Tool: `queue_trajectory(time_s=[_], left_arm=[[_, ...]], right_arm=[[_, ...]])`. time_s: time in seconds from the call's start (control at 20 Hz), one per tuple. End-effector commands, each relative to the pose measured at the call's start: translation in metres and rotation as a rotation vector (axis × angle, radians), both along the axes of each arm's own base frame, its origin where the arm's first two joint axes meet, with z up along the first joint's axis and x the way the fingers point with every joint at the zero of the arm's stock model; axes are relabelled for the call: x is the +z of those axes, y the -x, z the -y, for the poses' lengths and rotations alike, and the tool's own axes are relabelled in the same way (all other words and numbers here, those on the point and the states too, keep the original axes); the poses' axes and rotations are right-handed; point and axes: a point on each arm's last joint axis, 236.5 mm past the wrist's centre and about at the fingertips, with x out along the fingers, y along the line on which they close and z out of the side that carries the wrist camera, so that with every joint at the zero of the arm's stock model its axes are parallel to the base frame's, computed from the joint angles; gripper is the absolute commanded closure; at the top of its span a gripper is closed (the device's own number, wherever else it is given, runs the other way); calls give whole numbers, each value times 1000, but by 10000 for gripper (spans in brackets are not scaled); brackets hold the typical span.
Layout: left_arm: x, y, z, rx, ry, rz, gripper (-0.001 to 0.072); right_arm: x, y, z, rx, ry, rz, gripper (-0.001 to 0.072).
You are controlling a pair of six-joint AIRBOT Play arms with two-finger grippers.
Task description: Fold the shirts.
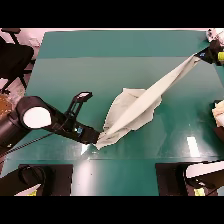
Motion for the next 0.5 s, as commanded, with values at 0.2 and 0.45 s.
queue_trajectory(time_s=[0.2, 0.45], left_arm=[[-19, -12, -43, -36, -200, 92, 109], [33, -55, -102, 157, -221, 308, 109]], right_arm=[[14, 9, 8, -15, 21, 14, 174], [82, 39, 27, -107, 68, 124, 175]])
